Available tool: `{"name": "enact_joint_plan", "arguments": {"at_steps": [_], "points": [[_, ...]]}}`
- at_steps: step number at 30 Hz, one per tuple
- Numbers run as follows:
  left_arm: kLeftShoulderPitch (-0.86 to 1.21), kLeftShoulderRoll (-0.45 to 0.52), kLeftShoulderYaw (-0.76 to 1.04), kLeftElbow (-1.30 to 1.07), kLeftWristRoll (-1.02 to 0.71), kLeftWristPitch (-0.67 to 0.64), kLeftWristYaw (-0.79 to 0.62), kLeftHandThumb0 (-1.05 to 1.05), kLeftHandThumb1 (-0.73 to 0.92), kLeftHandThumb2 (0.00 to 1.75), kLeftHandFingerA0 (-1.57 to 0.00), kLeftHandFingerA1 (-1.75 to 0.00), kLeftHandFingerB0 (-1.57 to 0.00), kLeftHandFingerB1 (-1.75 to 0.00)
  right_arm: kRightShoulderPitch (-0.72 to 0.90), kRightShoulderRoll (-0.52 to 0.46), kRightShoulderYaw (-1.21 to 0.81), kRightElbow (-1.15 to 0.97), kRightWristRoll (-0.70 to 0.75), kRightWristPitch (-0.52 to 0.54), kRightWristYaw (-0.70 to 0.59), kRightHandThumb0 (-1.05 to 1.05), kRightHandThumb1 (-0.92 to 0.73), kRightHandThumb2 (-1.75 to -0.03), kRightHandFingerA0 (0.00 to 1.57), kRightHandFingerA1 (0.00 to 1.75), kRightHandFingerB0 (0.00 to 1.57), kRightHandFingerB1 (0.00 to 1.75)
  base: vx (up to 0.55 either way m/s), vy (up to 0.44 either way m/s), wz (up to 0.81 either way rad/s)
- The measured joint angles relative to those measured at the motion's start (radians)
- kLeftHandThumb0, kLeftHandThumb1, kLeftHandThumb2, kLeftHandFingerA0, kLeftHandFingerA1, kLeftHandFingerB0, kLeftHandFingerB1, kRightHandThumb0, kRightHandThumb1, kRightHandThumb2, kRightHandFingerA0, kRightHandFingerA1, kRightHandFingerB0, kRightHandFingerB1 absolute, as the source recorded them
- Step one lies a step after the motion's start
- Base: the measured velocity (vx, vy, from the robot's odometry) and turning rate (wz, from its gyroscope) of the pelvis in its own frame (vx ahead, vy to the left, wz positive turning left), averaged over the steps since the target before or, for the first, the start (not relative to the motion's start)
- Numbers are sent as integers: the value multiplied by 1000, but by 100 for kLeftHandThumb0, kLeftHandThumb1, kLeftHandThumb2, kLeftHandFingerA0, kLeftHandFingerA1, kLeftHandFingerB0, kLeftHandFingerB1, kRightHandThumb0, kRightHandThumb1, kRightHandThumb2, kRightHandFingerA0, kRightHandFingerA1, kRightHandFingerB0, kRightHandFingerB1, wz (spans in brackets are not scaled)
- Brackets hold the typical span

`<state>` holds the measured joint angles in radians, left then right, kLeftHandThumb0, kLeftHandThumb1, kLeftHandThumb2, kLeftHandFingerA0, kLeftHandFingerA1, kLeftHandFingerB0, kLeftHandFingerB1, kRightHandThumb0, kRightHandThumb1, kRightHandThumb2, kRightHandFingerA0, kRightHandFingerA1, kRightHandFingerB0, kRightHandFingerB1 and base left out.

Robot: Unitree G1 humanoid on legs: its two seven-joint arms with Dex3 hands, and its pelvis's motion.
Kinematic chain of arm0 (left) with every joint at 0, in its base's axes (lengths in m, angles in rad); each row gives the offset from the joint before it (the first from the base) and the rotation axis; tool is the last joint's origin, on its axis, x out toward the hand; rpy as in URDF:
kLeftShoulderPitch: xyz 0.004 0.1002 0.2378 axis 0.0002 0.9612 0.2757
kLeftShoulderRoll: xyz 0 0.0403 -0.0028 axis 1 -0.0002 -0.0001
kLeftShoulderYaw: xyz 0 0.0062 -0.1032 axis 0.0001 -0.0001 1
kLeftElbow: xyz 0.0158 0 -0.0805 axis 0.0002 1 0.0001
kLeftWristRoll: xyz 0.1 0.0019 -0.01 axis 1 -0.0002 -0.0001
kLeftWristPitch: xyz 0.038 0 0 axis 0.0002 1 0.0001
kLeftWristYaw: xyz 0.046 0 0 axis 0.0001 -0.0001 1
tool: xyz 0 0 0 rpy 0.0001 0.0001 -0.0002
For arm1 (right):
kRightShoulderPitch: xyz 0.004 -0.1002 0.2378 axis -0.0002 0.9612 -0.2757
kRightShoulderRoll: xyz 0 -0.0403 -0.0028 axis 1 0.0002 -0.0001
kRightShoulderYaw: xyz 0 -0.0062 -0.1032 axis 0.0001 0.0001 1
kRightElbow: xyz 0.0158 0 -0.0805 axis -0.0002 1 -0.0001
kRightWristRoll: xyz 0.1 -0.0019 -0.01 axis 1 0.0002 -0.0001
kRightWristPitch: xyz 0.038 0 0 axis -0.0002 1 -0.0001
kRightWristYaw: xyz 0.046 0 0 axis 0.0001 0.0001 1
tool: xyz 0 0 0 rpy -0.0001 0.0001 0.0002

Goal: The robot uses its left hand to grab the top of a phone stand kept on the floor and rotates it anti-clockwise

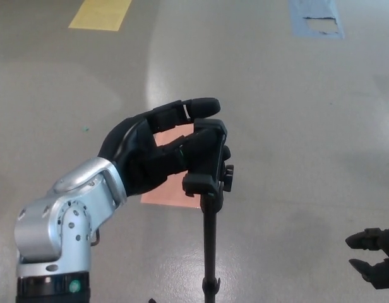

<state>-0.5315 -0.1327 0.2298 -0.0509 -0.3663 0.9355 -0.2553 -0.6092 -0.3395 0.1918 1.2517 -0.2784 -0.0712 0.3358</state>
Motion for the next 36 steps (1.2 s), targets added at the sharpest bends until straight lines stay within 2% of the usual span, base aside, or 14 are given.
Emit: {"name": "enact_joint_plan", "arguments": {"at_steps": [1, 2, 3, 4, 12, 24, 25, 27, 28, 30, 31, 32, 33, 36], "points": [[-3, 0, 4, 2, -4, 11, 4, -19, 74, 62, -98, -84, -75, -53, -1, 0, 1, 0, 0, 0, 0, -49, -73, -82, 32, 47, 14, 37, 0, 0, 0], [-6, 0, 8, 4, -8, 20, 7, -19, 73, 61, -97, -86, -74, -53, -3, 0, 2, 0, -1, 0, 1, -42, -85, -65, 37, 40, 18, 29, 0, 0, 0], [-10, 0, 12, 6, -12, 32, 12, -19, 73, 61, -97, -86, -74, -53, -5, 0, 3, 1, -2, 0, 1, -42, -85, -65, 37, 40, 18, 29, 0, 0, 0], [-13, 0, 14, 8, -15, 38, 15, -19, 73, 61, -96, -86, -75, -54, -7, 0, 3, 1, -2, 0, 1, -49, -73, -82, 31, 46, 14, 37, 0, 0, 0], [-33, -1, 33, 21, -52, 106, 57, -19, 72, 61, -97, -86, -75, -54, -25, -1, 3, 5, -8, 2, 11, -48, -74, -81, 31, 45, 14, 36, 0, 0, 0], [-43, 1, 32, 39, -85, 125, 89, -20, 69, 60, -99, -85, -78, -55, -33, -1, 3, 8, -13, 8, 14, -47, -74, -81, 33, 46, 14, 37, 0, 0, 0], [-44, 1, 32, 40, -87, 125, 91, -23, 68, 61, -99, -70, -68, -48, -33, -1, 3, 8, -14, 8, 14, -47, -74, -80, 32, 46, 14, 36, 0, 0, 0], [-45, 4, 31, 42, -91, 127, 96, -23, 68, 61, -99, -70, -68, -48, -34, -1, 4, 8, -16, 8, 14, -47, -74, -80, 32, 46, 14, 36, 0, 0, 0], [-45, 4, 31, 42, -91, 127, 96, -37, 63, 59, -53, -45, -33, -31, -34, -1, 4, 8, -16, 8, 14, -48, -73, -81, 32, 46, 15, 37, 0, 0, 0], [-41, 5, 27, 40, -95, 126, 98, -37, 63, 59, -53, -45, -33, -31, -34, -1, 4, 8, -18, 8, 14, -48, -73, -81, 32, 46, 15, 37, 0, 0, 0], [-37, 5, 25, 38, -97, 125, 98, -67, 45, 82, -1, -29, 0, -16, -35, -1, 4, 8, -19, 9, 14, -48, -73, -81, 33, 46, 15, 37, 0, 0, 0], [-35, 6, 24, 38, -98, 124, 98, -67, 45, 82, -1, -29, 0, -16, -35, -1, 4, 8, -19, 9, 14, -48, -73, -81, 33, 46, 15, 37, 0, 0, 0], [-30, 6, 23, 37, -102, 121, 96, -87, 54, 87, 0, -2, 0, -1, -35, -1, 4, 8, -19, 9, 14, -49, -73, -82, 34, 46, 16, 37, 0, 0, 0], [0, 45, -23, 35, -110, 104, 55, -93, 60, 91, 0, 0, 0, -1, -37, -1, 3, 8, -20, 10, 14, -49, -73, -82, 34, 46, 15, 37, 0, 0, 0]]}}
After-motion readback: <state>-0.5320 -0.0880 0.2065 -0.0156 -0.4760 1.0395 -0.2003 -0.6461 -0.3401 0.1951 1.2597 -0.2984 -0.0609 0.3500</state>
